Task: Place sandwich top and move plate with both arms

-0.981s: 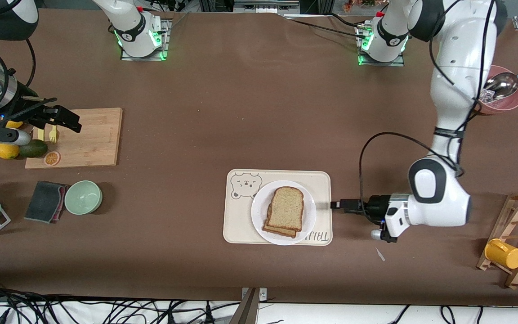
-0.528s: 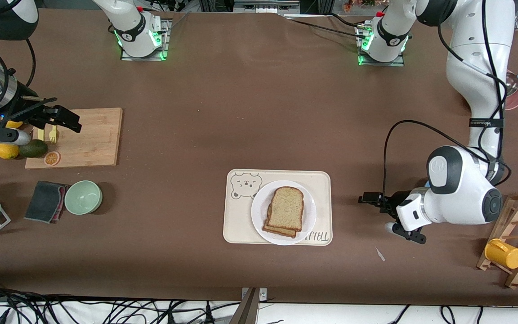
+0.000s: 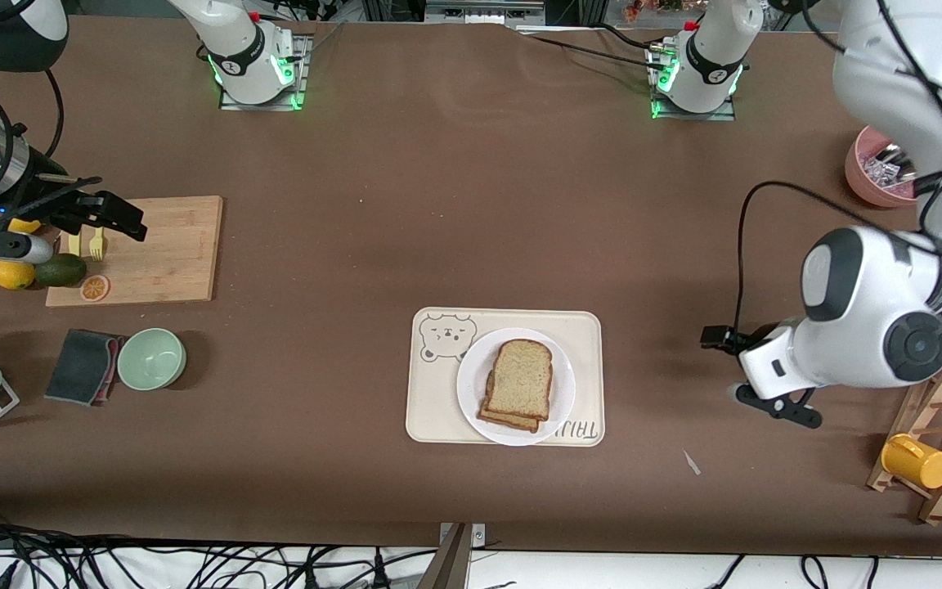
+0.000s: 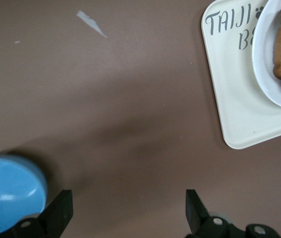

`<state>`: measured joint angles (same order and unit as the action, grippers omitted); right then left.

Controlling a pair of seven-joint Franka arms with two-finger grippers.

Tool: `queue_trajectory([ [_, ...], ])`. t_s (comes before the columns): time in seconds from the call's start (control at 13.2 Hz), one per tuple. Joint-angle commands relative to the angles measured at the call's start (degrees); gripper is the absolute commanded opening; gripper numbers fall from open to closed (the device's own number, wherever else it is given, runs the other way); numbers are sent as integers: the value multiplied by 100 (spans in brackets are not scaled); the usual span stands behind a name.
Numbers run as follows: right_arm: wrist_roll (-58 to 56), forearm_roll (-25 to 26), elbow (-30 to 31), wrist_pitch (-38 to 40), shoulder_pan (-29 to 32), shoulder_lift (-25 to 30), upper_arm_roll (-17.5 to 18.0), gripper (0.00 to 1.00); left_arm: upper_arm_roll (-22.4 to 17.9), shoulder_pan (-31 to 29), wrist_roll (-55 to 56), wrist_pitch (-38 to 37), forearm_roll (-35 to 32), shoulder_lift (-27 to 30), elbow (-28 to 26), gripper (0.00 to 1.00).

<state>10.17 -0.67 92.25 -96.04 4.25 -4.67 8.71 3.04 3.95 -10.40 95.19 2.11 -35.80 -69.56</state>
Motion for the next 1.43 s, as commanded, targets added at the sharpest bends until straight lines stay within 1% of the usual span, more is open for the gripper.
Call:
queue_trajectory([
  [0.0,-7,-21,-67,85,32,115,-36,100,12,70,703,-552,-229,878,-172,100],
  [0.15,-68,-21,-76,94,32,256,-185,100,12,79,977,-868,-238,1397,-181,100],
  [0.3,-24,-56,-76,94,32,282,-212,100,21,149,1215,-1133,-368,1802,-198,100],
  [0.38,-42,-56,-76,94,32,300,-212,100,82,149,1268,-1125,-491,2004,-329,100],
  [0.45,-42,-56,-76,112,32,309,-212,100,135,141,1295,-1003,-588,2285,-617,100],
  [0.6,-24,-30,-102,138,24,309,-212,100,135,88,1295,-513,-581,3031,-1643,100],
  [0.68,-50,-30,-128,138,32,309,-229,100,135,-25,1312,-249,-528,3348,-2092,100],
  [0.75,-68,-30,-137,147,32,309,-273,100,135,-235,1304,-168,-528,3612,-2358,100],
  [0.83,-103,-21,-137,208,32,318,-291,100,135,-350,1286,-150,-528,3719,-2535,100],
  [0.91,-95,-21,-129,391,32,318,-317,100,127,-369,1243,-141,-528,3711,-2589,100],
  [0.98,-103,-73,-129,506,32,318,-439,100,118,-343,1277,-141,-528,3633,-2633,100],
  [1.06,-103,-83,-129,481,32,309,-519,100,118,-317,1277,-149,-528,3676,-2668,100],
  [1.28,-129,-30,-129,516,32,335,-528,100,127,-307,1242,-185,-493,3615,-2580,100],
  [1.36,-234,-30,-129,516,32,335,-537,100,127,-334,1260,-185,-336,3606,-2572,100],
])
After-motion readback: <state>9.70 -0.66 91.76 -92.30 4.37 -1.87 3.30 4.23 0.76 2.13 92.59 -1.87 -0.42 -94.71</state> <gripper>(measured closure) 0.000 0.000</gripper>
